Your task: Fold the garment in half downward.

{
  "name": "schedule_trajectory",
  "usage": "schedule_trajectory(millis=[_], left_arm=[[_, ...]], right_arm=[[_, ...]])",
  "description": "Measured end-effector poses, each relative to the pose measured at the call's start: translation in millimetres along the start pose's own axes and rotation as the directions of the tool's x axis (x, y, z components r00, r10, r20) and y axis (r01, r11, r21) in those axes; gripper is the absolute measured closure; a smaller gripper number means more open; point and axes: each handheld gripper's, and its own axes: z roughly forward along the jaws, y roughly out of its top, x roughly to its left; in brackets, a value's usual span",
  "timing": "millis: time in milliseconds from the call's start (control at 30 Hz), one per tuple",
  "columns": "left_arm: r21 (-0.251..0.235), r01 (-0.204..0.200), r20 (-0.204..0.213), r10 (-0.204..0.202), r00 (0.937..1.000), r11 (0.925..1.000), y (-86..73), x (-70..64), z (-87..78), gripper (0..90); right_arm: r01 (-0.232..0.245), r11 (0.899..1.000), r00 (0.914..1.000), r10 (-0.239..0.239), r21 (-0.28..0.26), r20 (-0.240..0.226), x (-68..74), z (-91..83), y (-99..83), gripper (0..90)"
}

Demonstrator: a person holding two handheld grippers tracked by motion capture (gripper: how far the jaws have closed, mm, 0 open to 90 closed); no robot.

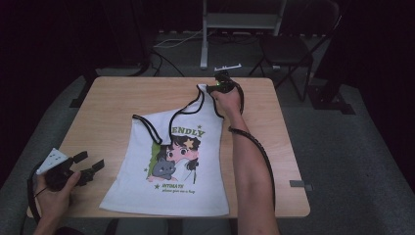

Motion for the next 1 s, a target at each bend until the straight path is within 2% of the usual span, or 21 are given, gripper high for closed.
schedule_trajectory(millis=[267,533,767,1000], left_arm=[[0.000,0.001,0.001,-0.001,1.0000,1.0000,-0.3,-0.4,-0.6,20.1],[0.002,0.001,0.003,-0.001,1.0000,1.0000,-0.5,-0.6,-0.6,20.1],[0.008,-0.007,0.009,0.007,0.9999,0.9999,-0.7,-1.6,-1.2,20.1],[0.006,0.000,0.010,0.000,0.9999,1.0000,-1.1,-2.9,-1.4,20.1]], right_arm=[[0.037,0.999,0.9992,-0.037,-0.014,-0.017,15.4,-12.2,-10.9,86.8],[0.064,0.998,0.9973,-0.065,-0.023,-0.033,31.3,-22.3,-30.5,86.8],[0.120,0.993,0.9909,-0.121,-0.020,-0.058,47.6,-29.6,-45.9,86.7],[0.175,0.984,0.9810,-0.176,-0.023,-0.081,65.0,-37.0,-59.4,86.5]])
